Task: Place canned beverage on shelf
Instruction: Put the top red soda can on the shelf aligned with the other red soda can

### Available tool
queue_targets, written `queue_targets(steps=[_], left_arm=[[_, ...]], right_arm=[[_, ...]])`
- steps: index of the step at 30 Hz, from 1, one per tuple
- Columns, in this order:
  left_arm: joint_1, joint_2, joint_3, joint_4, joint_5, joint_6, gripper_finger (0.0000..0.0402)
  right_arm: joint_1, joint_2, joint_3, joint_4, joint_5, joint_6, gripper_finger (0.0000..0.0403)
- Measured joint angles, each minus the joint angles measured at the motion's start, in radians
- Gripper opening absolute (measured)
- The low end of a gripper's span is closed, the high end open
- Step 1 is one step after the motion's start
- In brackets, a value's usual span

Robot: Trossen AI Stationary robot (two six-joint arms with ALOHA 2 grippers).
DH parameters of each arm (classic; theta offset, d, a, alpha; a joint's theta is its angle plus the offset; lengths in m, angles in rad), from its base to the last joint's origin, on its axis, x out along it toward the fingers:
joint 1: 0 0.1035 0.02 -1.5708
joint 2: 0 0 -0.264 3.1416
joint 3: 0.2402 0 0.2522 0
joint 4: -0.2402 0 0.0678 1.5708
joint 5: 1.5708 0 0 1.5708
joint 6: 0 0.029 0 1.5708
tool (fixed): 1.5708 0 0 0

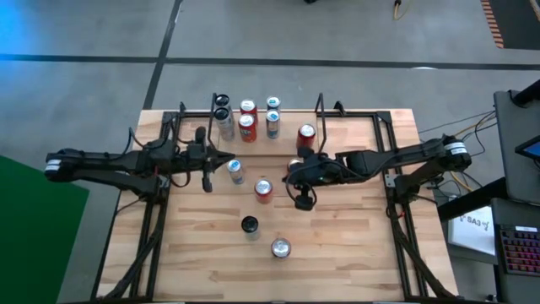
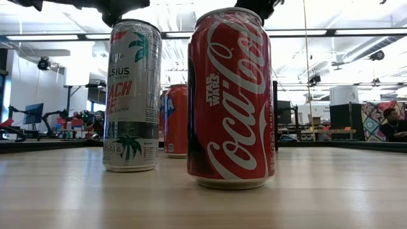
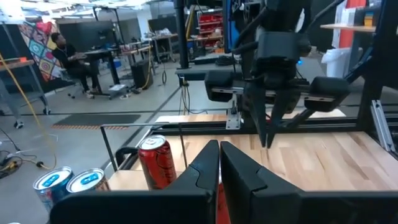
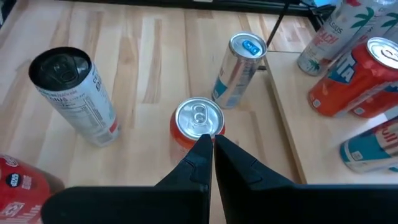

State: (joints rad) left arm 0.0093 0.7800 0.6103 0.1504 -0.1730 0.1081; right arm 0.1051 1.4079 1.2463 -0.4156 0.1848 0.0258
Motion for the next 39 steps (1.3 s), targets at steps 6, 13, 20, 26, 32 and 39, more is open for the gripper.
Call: queue_targets(steps=[6,13,20,26,32,39], left_arm=[[0.000,-0.008,-0.029,0.003,0.000,-0.012,0.0000],[0.000,-0.008,-0.031,0.012,0.000,0.015,0.0000],[0.000,-0.008,-0.033,0.016,0.000,-0.020,0.0000],[0.000,-0.007,-0.045,0.026,0.000,-0.032,0.0000],[0.000,-0.008,-0.034,0.032,-0.001,-0.032,0.0000],[0.000,-0.007,-0.036,0.029,-0.001,-0.044,0.0000]], right_arm=[[0.000,-0.008,-0.041,0.029,0.000,0.000,0.0009],[-0.001,-0.101,-0.151,0.126,0.001,-0.029,0.0009],[-0.023,-0.231,-0.351,0.334,0.071,-0.066,0.0009],[-0.036,-0.273,-0.429,0.355,0.240,-0.004,0.0009],[-0.036,-0.266,-0.465,0.351,0.315,0.101,0.0009],[-0.036,-0.254,-0.467,0.348,0.313,0.113,0.0009]])
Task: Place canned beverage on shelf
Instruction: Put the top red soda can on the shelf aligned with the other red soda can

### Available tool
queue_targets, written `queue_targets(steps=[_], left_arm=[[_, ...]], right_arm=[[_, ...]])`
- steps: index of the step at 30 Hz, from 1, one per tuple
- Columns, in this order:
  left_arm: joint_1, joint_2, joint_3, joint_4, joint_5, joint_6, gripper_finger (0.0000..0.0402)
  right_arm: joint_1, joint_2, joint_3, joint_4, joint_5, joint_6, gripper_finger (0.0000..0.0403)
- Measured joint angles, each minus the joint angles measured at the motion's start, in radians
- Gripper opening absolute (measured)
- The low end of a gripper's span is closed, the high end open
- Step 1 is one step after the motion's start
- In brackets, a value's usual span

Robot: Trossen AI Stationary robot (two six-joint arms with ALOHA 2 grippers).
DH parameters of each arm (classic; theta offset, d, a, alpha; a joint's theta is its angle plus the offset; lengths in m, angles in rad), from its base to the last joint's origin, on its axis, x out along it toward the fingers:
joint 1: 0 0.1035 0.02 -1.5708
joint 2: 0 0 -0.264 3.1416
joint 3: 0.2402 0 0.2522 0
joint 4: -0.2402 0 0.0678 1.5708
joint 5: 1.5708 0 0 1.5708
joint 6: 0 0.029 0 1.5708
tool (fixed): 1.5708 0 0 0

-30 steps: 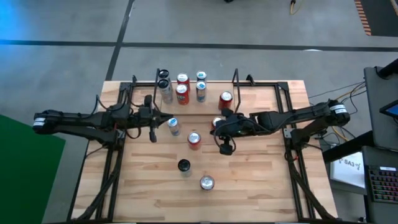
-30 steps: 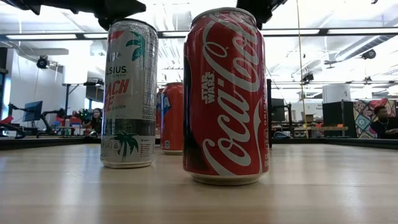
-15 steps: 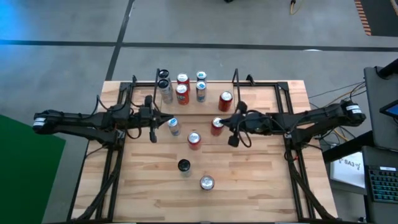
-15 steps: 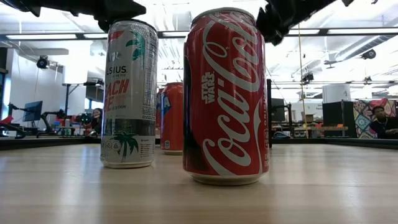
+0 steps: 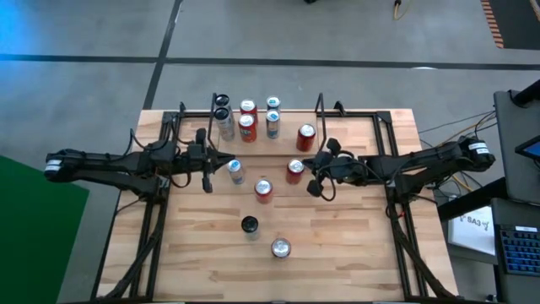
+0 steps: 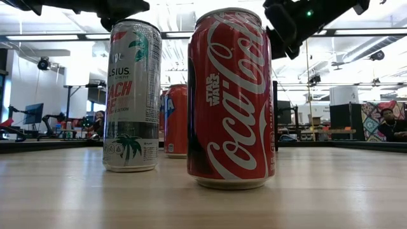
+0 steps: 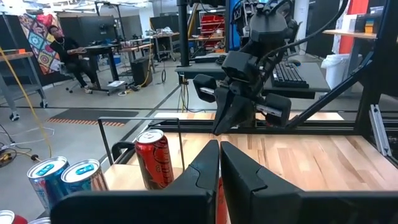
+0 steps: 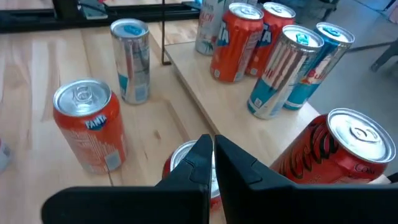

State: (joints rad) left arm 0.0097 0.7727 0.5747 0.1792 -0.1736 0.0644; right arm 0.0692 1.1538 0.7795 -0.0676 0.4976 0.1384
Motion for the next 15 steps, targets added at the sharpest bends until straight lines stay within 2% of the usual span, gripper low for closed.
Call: queue_targets(steps=[4,8,11,15], left_arm=[[0.000,0.000,0.000,0.000,0.000,0.002,0.0000],[0.000,0.000,0.000,0.000,0.000,0.003,0.0000],[0.000,0.001,0.000,0.001,0.000,0.000,0.0000],[0.000,0.006,0.000,0.000,0.000,-0.008,0.0000]], right_arm=[[0.000,0.005,0.001,0.000,0.010,-0.074,0.0009],[0.000,0.006,0.001,0.000,0.063,-0.037,0.0017],[0.000,0.006,0.001,-0.001,0.047,-0.033,0.0045],[0.000,0.007,0.001,-0.001,0.045,-0.033,0.0113]])
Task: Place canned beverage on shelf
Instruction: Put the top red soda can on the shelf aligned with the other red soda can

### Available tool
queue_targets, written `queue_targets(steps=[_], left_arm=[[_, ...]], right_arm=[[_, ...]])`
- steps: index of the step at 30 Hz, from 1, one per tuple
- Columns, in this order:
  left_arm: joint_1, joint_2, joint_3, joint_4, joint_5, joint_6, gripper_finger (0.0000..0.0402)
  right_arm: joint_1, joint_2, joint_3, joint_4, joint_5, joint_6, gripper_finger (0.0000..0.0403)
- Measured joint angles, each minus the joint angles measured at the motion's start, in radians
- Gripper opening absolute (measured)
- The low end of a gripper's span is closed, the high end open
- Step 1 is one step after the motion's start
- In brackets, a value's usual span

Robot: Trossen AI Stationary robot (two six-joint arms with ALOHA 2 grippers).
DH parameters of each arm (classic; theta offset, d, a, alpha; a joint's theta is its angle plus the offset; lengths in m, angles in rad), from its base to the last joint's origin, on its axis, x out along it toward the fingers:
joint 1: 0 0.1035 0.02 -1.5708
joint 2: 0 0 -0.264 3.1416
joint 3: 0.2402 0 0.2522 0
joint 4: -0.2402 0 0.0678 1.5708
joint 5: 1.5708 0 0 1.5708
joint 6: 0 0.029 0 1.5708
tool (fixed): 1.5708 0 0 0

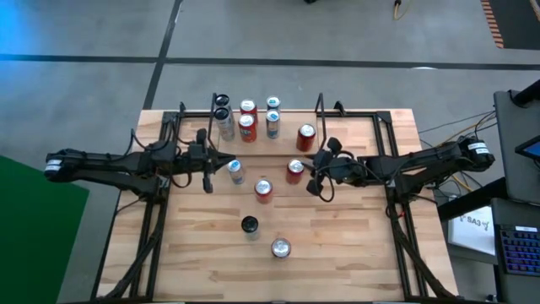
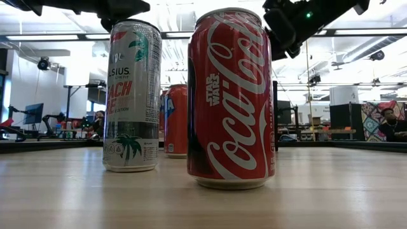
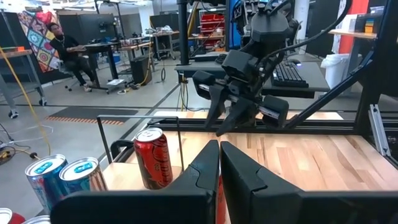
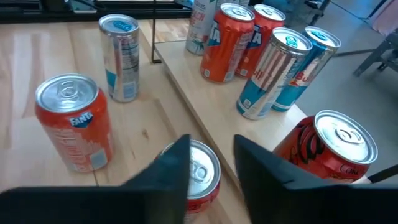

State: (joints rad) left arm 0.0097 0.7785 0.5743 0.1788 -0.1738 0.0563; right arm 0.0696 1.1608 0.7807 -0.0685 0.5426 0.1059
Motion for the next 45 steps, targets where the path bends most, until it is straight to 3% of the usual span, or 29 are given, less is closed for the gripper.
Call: queue_targets(steps=[9,14,24,45], left_arm=[[0.000,0.011,0.000,0.002,0.000,0.006,0.0000],[0.000,0.019,0.000,0.007,0.000,0.006,0.0000],[0.000,0.018,-0.001,0.021,0.000,0.020,0.0000],[0.000,0.022,0.000,0.018,0.000,0.035,0.0000]], right_arm=[[0.000,0.001,0.000,-0.001,-0.027,0.030,0.0301],[0.000,0.026,0.002,0.000,-0.079,0.077,0.0368],[-0.024,0.148,0.002,0.045,-0.054,0.133,0.0380],[-0.084,0.267,0.002,0.105,-0.098,0.172,0.0380]])
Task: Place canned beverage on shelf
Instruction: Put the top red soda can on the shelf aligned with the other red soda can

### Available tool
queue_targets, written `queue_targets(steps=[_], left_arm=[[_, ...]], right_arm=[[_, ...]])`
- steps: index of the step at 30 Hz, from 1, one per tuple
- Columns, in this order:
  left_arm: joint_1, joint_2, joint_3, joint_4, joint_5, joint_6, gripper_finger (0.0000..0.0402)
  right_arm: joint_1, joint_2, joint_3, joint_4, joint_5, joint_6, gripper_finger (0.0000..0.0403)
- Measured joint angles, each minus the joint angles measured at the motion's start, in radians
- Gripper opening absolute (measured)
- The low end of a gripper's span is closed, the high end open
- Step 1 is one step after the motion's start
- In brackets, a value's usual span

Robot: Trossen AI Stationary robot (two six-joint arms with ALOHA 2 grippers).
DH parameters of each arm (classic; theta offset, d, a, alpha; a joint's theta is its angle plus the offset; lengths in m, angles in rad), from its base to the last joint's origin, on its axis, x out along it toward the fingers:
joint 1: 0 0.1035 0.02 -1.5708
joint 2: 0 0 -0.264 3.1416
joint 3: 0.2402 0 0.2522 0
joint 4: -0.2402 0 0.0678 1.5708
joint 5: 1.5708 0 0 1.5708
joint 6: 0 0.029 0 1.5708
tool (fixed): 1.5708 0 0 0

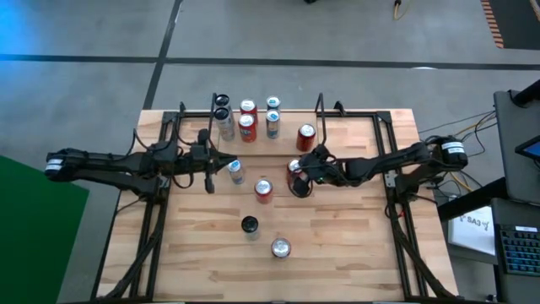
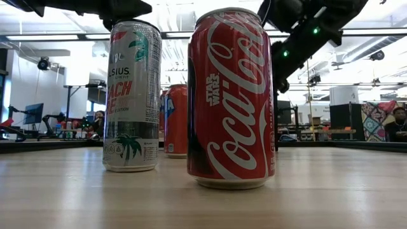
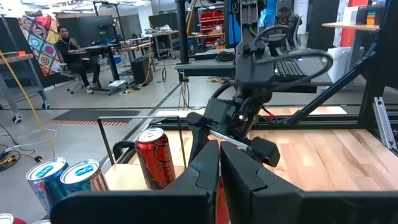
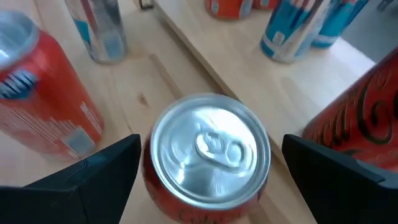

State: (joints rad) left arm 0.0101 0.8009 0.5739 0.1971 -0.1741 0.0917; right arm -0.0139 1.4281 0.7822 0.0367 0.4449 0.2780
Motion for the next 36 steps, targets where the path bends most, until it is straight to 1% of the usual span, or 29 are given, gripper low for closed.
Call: queue_targets(steps=[6,8,11,15,16,24,30,36], left_arm=[[0.000,0.000,0.000,0.000,0.000,0.005,0.0000],[0.000,0.000,0.000,-0.002,0.000,0.005,0.0000],[0.000,0.001,0.000,-0.008,0.000,0.005,0.0000],[0.000,0.004,0.000,-0.007,0.000,0.005,0.0000],[0.000,0.006,0.000,-0.007,0.000,0.005,0.0000],[0.000,0.007,0.000,-0.008,0.000,0.005,0.0000],[0.000,0.012,-0.001,-0.010,0.000,0.005,0.0000],[0.000,0.011,-0.001,-0.012,0.000,0.012,0.0000]], right_arm=[[0.000,0.062,0.000,0.065,0.008,-0.031,0.0379],[-0.002,0.073,0.000,0.058,0.014,-0.031,0.0374],[-0.006,0.082,0.004,0.056,0.023,-0.024,0.0348],[-0.006,0.075,0.004,0.050,0.022,-0.026,0.0296],[-0.006,0.070,0.004,0.045,0.016,-0.027,0.0292],[-0.006,0.012,0.023,0.033,-0.053,-0.028,0.0292],[-0.006,-0.044,0.112,-0.031,-0.115,-0.055,0.0292],[-0.006,-0.046,0.301,-0.245,-0.115,-0.137,0.0292]])
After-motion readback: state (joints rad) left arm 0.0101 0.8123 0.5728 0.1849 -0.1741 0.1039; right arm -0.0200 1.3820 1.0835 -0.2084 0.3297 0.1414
